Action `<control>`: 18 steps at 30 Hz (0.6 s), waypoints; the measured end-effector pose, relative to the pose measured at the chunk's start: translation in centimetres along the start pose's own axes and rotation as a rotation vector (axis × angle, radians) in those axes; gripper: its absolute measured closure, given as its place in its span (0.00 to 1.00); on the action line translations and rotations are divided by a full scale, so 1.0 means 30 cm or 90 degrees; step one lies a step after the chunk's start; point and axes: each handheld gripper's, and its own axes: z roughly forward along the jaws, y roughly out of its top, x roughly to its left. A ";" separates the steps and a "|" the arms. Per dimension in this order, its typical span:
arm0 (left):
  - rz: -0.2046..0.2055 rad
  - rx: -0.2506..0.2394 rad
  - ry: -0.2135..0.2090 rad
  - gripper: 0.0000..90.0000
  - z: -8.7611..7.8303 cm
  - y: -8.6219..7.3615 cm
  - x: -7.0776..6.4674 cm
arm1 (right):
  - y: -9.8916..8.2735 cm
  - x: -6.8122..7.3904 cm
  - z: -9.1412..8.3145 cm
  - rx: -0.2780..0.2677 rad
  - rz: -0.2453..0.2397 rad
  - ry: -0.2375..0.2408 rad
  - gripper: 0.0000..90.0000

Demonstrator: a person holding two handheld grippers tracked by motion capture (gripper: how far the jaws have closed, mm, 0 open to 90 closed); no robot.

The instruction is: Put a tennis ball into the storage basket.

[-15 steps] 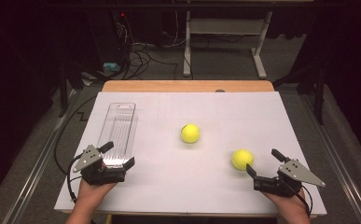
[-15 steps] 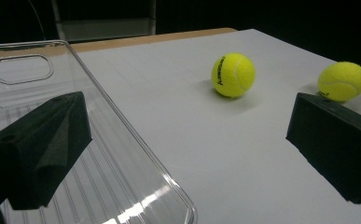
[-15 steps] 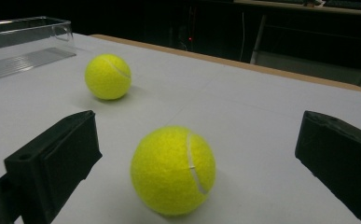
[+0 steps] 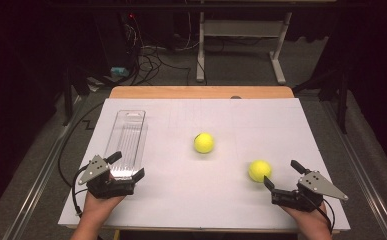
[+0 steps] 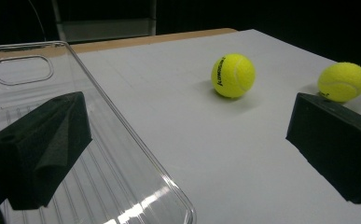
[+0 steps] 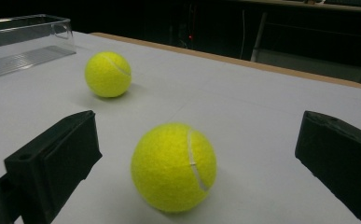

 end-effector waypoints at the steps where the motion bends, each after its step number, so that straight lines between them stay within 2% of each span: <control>1: 0.000 0.000 0.000 0.01 0.000 0.000 0.000 | 0.000 0.000 0.000 0.000 0.000 0.000 0.00; 11: 0.013 0.009 -0.014 0.01 0.020 0.017 -0.030 | 0.000 -0.003 -0.002 0.000 0.004 0.001 0.00; 18: 0.011 0.013 -0.039 0.01 0.064 0.054 -0.075 | 0.000 -0.005 -0.002 -0.002 0.008 0.006 0.00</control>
